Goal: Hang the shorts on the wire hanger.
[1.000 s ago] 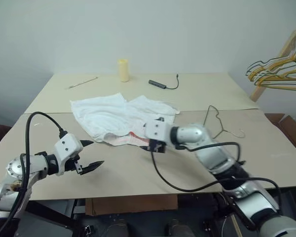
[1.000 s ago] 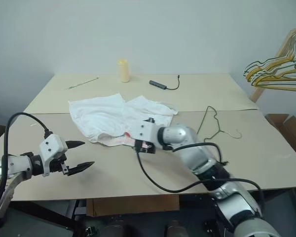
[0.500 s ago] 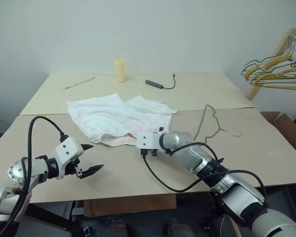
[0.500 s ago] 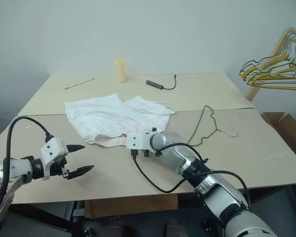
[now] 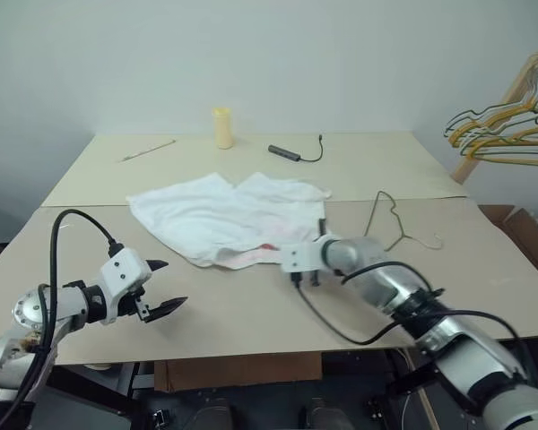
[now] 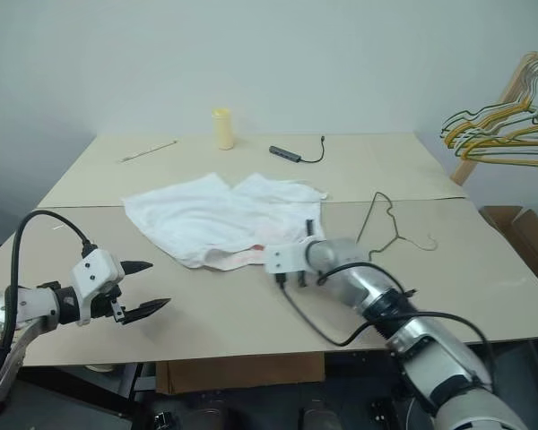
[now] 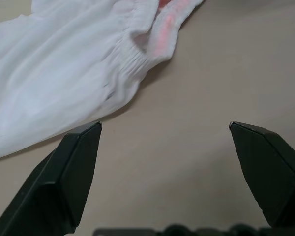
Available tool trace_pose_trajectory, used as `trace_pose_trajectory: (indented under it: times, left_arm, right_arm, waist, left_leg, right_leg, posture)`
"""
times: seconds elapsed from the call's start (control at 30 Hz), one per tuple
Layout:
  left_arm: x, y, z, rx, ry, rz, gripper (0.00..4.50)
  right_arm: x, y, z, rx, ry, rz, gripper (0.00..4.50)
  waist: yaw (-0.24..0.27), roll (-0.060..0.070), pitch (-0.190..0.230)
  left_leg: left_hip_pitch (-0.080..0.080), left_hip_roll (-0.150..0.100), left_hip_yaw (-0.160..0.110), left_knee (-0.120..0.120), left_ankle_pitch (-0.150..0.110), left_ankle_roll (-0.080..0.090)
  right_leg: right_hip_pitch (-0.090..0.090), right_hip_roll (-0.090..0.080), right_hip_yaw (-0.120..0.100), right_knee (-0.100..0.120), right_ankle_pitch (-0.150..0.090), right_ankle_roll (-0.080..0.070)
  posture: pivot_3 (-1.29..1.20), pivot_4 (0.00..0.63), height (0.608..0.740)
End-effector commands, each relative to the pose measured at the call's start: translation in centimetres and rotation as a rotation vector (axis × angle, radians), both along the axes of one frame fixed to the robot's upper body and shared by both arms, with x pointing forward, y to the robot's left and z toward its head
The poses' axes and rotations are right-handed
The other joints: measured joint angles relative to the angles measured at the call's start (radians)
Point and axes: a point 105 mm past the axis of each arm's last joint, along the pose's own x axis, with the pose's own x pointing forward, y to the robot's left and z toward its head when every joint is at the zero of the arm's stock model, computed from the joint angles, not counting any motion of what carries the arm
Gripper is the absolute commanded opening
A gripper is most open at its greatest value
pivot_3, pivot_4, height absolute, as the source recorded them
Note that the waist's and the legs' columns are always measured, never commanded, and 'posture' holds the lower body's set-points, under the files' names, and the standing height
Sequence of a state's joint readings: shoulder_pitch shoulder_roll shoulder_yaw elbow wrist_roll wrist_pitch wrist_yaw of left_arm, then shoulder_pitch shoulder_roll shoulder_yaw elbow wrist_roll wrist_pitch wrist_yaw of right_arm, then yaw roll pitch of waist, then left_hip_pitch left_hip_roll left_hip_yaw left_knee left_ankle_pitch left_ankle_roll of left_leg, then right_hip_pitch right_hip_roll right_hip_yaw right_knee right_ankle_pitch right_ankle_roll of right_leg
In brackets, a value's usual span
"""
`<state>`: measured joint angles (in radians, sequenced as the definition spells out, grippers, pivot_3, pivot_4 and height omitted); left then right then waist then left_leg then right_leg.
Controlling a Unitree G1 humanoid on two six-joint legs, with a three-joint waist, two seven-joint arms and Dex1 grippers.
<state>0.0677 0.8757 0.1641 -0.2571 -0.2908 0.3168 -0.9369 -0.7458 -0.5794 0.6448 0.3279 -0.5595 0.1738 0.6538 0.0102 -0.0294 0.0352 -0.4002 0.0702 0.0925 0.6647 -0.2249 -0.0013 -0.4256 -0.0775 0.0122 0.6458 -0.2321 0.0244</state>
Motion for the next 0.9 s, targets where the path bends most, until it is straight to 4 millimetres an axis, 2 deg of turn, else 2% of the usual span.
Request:
trace_pose_trajectory:
  times: [0.03,0.13,0.23,0.33,0.37,0.47,0.5,0.57,0.67,0.77,0.8,0.9]
  left_arm:
    - [0.4,-0.2,0.7,0.029,-0.017,-0.028,4.50]
    - [0.5,-0.2,0.6,0.033,-0.013,-0.031,4.50]
    - [0.5,-0.2,0.7,0.037,-0.012,-0.032,4.50]
    - [0.3,-0.1,0.8,0.037,-0.010,-0.032,4.50]
    - [0.2,-0.1,0.8,0.038,-0.008,-0.032,4.50]
    - [0.2,0.2,0.8,0.041,-0.003,-0.029,4.50]
    - [0.2,0.2,0.8,0.043,-0.001,-0.029,4.50]
    - [0.2,0.2,0.7,0.048,0.001,-0.034,4.50]
    - [0.7,0.1,0.9,0.053,-0.004,-0.049,4.50]
    - [1.0,0.2,1.0,0.067,-0.006,-0.057,4.50]
    - [1.2,0.3,1.1,0.070,-0.007,-0.060,4.50]
    - [1.5,0.3,1.1,0.076,-0.007,-0.071,4.50]
  right_arm:
    - [2.4,-3.0,2.4,-0.046,-0.123,-0.041,0.03]
    - [3.9,-5.0,2.6,-0.072,-0.182,-0.105,0.03]
    - [4.7,-5.9,2.6,-0.066,-0.211,-0.156,0.03]
    - [4.0,-4.1,3.3,0.136,-0.148,-0.139,0.03]
    - [3.1,-3.4,3.2,0.169,-0.092,-0.097,0.37]
    - [0.3,-1.8,3.3,0.247,0.042,0.004,1.01]
    - [-0.4,-1.5,3.4,0.258,0.067,0.028,1.46]
    - [-1.9,-1.1,3.8,0.264,0.112,0.074,2.08]
    - [-4.7,0.7,5.3,0.317,0.173,0.187,3.22]
    - [-5.7,2.5,6.2,0.346,0.179,0.222,4.24]
    - [-5.7,2.9,6.1,0.337,0.181,0.214,4.49]
    - [-5.7,3.9,5.1,0.274,0.207,0.213,4.49]
  waist:
    - [-0.005,0.000,0.000]
    - [-0.023,0.000,0.000]
    - [-0.038,0.000,0.000]
    - [-0.047,0.000,0.000]
    - [-0.048,0.000,0.000]
    - [-0.048,0.000,0.000]
    - [-0.047,0.000,0.000]
    - [-0.045,0.000,0.000]
    - [-0.039,0.000,0.000]
    - [-0.039,0.000,0.000]
    - [-0.042,0.000,0.000]
    - [-0.048,0.000,0.000]
  left_leg:
    - [0.000,0.000,0.000,0.000,0.000,0.000]
    - [0.001,0.000,0.000,-0.001,0.000,0.000]
    - [0.001,0.000,0.000,-0.002,0.000,0.000]
    - [0.000,0.000,0.000,-0.002,0.000,0.000]
    - [0.000,0.000,-0.001,-0.003,0.000,0.000]
    - [0.001,0.000,-0.002,-0.003,0.000,0.000]
    - [0.001,0.000,-0.003,-0.003,0.000,0.000]
    - [0.001,0.000,-0.002,-0.003,0.000,0.000]
    - [0.002,0.000,-0.002,-0.003,0.000,0.000]
    - [0.003,0.000,-0.002,-0.003,0.000,0.000]
    - [0.004,0.000,-0.002,-0.003,0.000,0.000]
    - [0.004,0.001,-0.001,-0.003,0.000,0.000]
  right_leg:
    - [0.000,0.000,0.000,0.000,0.000,0.000]
    - [0.000,0.001,0.000,0.000,0.000,-0.001]
    - [0.000,0.001,0.001,0.000,0.000,-0.001]
    - [0.000,0.001,0.002,0.000,0.000,-0.001]
    - [0.000,0.001,0.002,0.000,-0.001,0.000]
    - [0.001,0.001,0.001,0.000,-0.001,0.000]
    - [0.001,0.001,0.001,0.000,-0.001,0.000]
    - [0.002,0.000,0.001,0.000,-0.001,0.000]
    - [0.001,0.000,0.001,0.000,-0.001,0.000]
    - [0.001,0.001,0.000,0.000,-0.002,0.002]
    - [0.002,0.001,0.000,0.001,-0.003,0.003]
    - [0.002,0.001,0.001,0.001,-0.003,0.003]
  posture:
    - [0.06,0.000,0.740]
    - [0.05,0.000,0.740]
    - [0.06,0.000,0.740]
    - [0.06,0.000,0.740]
    - [0.06,0.000,0.740]
    - [0.05,0.000,0.740]
    - [0.05,0.000,0.740]
    - [0.04,0.000,0.740]
    - [0.03,0.000,0.740]
    - [0.02,0.000,0.740]
    - [0.01,0.000,0.740]
    - [0.00,0.000,0.740]
